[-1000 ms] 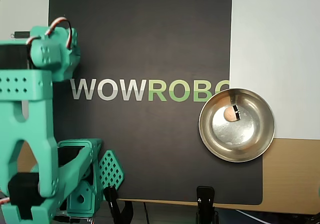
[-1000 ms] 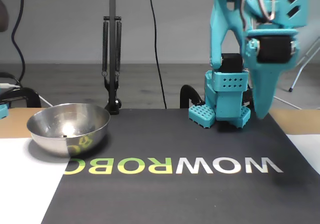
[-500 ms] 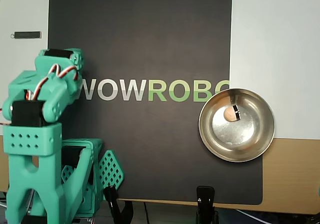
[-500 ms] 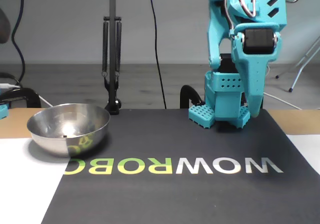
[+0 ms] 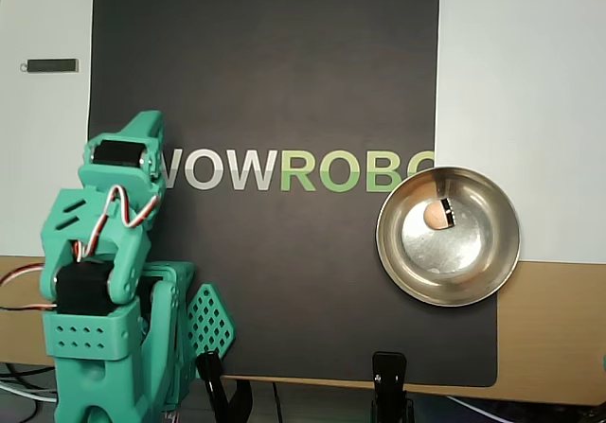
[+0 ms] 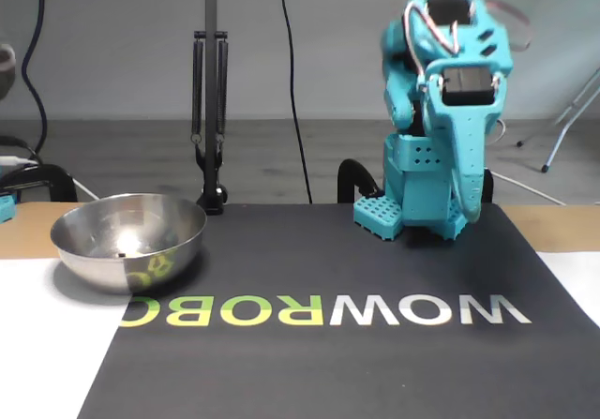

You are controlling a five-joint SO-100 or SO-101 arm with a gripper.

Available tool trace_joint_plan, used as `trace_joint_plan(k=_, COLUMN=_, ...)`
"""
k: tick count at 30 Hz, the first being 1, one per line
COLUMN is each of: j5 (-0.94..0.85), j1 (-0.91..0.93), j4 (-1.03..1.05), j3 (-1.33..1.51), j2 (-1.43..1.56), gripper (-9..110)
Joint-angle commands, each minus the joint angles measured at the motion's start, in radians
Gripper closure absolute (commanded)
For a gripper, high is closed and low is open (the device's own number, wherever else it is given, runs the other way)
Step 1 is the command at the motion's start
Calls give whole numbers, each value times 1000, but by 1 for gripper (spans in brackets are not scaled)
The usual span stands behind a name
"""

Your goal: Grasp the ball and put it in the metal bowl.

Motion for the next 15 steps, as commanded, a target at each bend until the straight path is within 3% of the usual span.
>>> trace_joint_plan(k=1, j5=-5, j1=5, j4=-15, j3=72, j2=115, gripper=102)
trace_joint_plan(k=9, j5=-6, j1=6, j4=-15, j3=304, j2=390, gripper=102)
trace_joint_plan(k=15, j5=-6, j1=8, j4=-15, j3=370, j2=396, gripper=102)
